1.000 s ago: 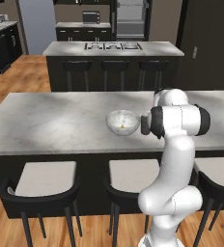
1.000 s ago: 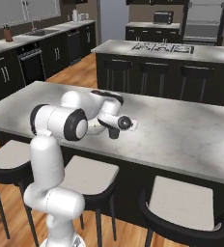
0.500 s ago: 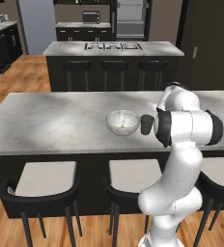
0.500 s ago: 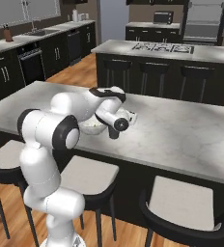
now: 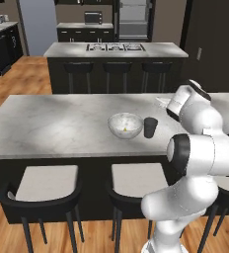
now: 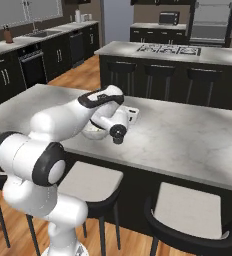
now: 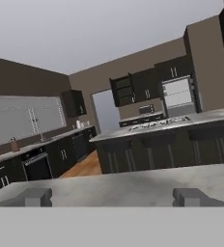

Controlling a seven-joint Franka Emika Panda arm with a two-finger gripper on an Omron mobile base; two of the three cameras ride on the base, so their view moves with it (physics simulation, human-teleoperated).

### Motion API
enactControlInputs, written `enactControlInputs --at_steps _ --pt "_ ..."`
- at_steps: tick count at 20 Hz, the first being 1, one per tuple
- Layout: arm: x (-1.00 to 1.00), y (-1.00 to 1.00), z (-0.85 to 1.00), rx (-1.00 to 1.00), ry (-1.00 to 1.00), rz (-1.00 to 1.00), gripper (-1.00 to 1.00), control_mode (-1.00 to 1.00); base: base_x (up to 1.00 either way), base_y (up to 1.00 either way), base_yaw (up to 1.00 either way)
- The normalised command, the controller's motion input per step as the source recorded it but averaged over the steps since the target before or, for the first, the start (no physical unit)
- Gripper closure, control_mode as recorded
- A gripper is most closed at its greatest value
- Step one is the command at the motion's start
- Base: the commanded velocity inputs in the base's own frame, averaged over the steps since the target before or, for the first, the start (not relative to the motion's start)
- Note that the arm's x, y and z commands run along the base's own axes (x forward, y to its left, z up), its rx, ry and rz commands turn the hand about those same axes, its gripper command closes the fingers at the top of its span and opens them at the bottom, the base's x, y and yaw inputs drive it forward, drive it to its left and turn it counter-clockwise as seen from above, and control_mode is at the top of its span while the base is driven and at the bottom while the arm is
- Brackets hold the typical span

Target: There is a bowl on the dining counter. Grab a lemon wedge from the fridge and place it in the bowl. Then get the liquor bottle and glass cup from the cabinet and place them next to the bowl.

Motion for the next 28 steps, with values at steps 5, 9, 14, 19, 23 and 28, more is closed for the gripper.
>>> enactControlInputs --at_steps 5,9,14,19,23,28 --pt "-0.34 0.0 1.0 0.0 0.16 0.0 -1.0 -1.0 0.0 0.0 0.0" --pt "-0.32 0.0 1.0 0.0 0.3 -0.01 -1.0 -1.0 0.0 0.0 0.0" --pt "-0.41 0.0 1.0 0.0 0.45 -0.04 -1.0 -1.0 0.0 0.0 0.0" --pt "-0.56 0.0 0.99 0.0 0.57 -0.05 -1.0 -1.0 0.0 0.0 0.0" --pt "-0.67 0.0 0.94 0.0 0.54 -0.05 -1.0 -1.0 0.0 0.0 0.0" --pt "-0.84 0.06 0.21 -0.04 0.45 -0.01 -1.0 -1.0 0.0 0.0 0.0"
